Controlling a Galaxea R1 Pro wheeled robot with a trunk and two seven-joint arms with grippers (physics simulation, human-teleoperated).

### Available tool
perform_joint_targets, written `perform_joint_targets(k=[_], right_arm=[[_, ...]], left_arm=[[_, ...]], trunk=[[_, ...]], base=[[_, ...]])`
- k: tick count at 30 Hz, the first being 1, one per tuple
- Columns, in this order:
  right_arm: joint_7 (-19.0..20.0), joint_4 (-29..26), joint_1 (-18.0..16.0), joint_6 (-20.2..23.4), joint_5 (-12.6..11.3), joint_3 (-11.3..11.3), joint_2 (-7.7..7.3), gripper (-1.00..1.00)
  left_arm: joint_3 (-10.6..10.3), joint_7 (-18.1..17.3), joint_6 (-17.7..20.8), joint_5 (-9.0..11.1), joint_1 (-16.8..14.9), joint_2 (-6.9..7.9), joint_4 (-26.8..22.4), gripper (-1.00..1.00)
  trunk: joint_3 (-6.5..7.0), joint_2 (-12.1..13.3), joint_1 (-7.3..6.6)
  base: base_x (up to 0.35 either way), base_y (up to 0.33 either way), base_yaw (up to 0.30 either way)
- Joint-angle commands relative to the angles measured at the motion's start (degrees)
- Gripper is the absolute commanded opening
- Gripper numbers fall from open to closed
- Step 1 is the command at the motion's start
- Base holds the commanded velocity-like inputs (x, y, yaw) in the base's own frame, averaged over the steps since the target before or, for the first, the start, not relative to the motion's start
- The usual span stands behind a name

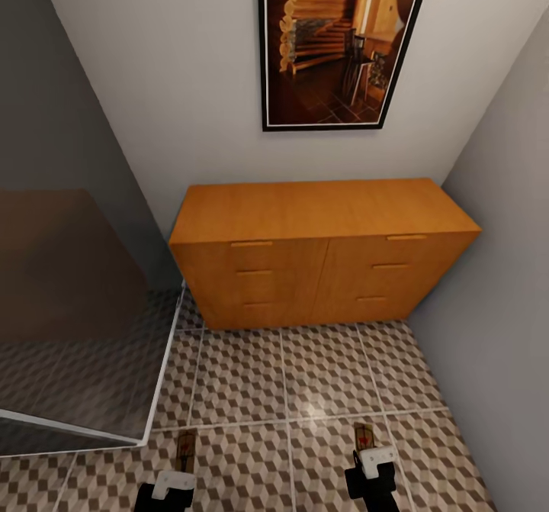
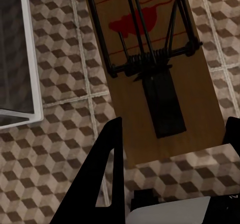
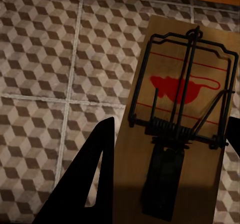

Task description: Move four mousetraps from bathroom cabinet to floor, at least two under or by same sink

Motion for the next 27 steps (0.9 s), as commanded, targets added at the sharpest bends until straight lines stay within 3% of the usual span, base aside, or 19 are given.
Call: perform_joint_targets(k=[1,27], right_arm=[[-0.2,0.1,0.0,-0.1,0.0,0.2,-0.03,-1.00],[-0.2,0.1,0.0,-0.1,0.0,0.2,-0.07,-1.00]], left_arm=[[-0.5,0.1,-0.3,0.5,-0.1,-0.03,0.2,-1.00],[-0.5,0.1,-0.3,0.5,0.0,-0.04,0.2,-1.00]], trunk=[[0.01,-0.1,0.03],[2.37,-0.1,0.03]], base=[[0.000,0.000,0.000],[0.000,0.000,0.000]])
